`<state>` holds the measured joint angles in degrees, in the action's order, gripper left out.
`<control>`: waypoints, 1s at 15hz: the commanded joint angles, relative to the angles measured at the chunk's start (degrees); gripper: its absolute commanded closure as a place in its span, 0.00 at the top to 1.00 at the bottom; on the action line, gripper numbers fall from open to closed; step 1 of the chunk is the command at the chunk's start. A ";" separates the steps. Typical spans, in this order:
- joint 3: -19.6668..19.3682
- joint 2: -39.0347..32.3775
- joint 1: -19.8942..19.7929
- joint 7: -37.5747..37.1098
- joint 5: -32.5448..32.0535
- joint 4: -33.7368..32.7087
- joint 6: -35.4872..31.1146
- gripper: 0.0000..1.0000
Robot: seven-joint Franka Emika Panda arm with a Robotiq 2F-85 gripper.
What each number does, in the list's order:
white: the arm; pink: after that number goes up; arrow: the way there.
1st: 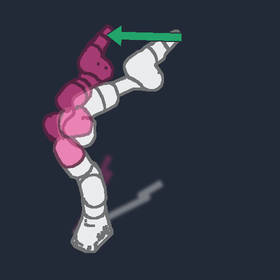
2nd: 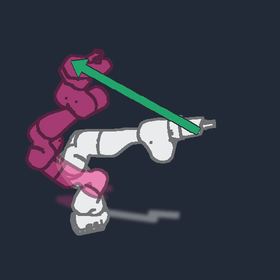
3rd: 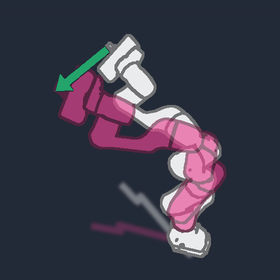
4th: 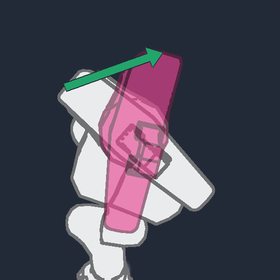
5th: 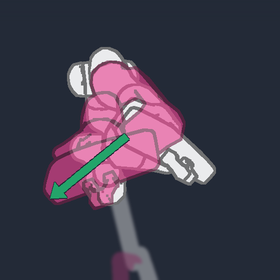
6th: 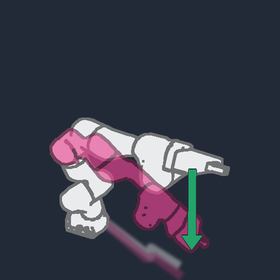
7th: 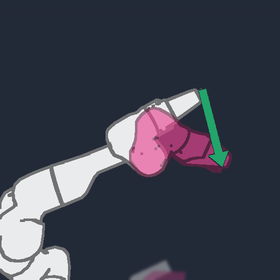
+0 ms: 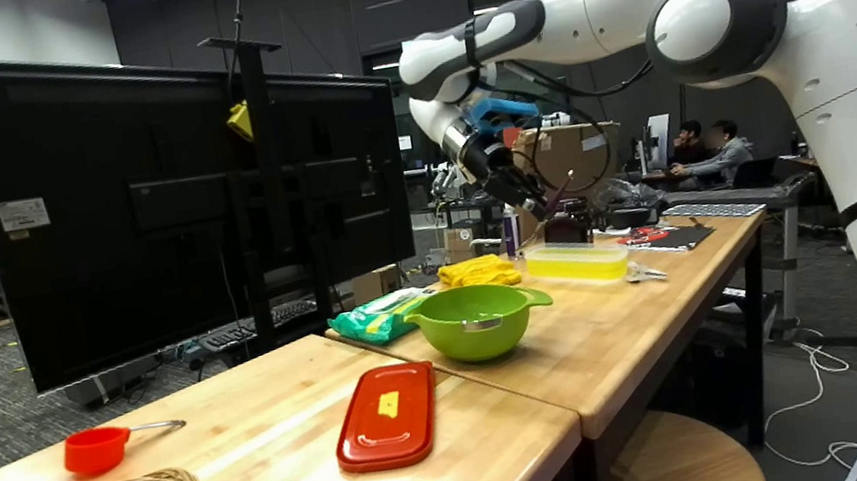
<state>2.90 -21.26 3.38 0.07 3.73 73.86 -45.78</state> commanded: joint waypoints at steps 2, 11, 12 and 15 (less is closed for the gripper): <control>-0.26 -3.37 0.48 -4.25 5.09 -4.03 2.81 0.04; -0.48 -8.42 0.55 -7.01 11.15 -6.73 0.63 0.04; -0.52 -8.97 0.49 -7.13 11.81 -6.90 0.25 0.04; -0.78 -10.53 0.42 -8.16 13.55 -6.95 -1.42 0.04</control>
<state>2.75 -29.94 3.50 -5.88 14.98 68.80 -46.48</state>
